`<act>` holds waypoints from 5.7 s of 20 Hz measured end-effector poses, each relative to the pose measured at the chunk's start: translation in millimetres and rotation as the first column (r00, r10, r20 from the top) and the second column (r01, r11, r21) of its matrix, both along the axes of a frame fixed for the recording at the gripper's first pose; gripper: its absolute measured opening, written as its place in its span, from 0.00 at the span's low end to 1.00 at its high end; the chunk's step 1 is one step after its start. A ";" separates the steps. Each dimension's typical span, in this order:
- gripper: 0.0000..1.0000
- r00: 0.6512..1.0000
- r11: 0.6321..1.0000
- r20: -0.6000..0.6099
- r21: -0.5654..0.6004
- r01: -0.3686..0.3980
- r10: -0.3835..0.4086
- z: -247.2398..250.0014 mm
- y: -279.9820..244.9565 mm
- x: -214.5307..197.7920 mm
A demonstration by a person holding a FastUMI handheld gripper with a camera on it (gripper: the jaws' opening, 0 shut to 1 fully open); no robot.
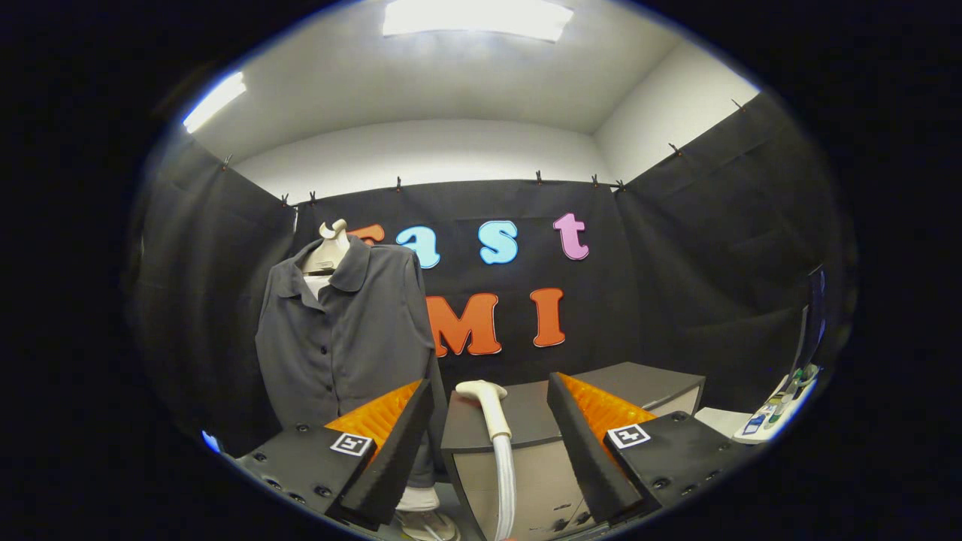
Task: Iron the clothes twice with a garment steamer, once on the left side and once on the right side.
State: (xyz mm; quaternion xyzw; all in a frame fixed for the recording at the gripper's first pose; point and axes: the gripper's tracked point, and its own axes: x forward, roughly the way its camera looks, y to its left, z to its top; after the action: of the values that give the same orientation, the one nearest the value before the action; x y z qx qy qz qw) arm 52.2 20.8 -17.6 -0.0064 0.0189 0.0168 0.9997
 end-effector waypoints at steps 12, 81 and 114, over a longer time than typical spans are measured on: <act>0.97 0.987 0.993 -0.153 -0.102 -0.054 0.038 -19.4 7.9 119.4; 0.49 0.841 0.985 -0.541 -0.131 -0.113 0.025 -181.1 -4.2 261.7; 0.48 0.994 0.985 -0.028 -0.140 -0.105 0.102 -24.5 118.7 86.4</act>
State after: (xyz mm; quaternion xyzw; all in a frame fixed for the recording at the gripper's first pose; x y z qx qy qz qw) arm 138.6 139.5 -42.1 -0.0778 0.0301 0.0673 0.9942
